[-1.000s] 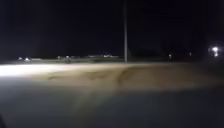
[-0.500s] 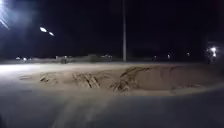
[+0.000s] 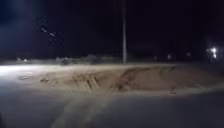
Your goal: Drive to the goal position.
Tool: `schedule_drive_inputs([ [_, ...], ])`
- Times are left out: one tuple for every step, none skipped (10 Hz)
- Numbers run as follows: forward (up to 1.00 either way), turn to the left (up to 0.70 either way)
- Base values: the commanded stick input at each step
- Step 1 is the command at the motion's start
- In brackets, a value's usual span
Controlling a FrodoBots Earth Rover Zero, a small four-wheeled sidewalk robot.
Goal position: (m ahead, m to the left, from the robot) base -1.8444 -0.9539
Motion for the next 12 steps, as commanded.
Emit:
schedule_drive_inputs([
  [0.70,-0.27],
  [0.70,-0.27],
  [0.70,-0.27],
  [0.70,-0.27],
  [0.70,-0.27],
  [0.70,-0.27],
  [0.70,-0.27],
  [0.70,-0.27],
  [0.70,-0.27],
  [0.70,-0.27],
  [0.70,-0.27],
  [0.70,-0.15],
])
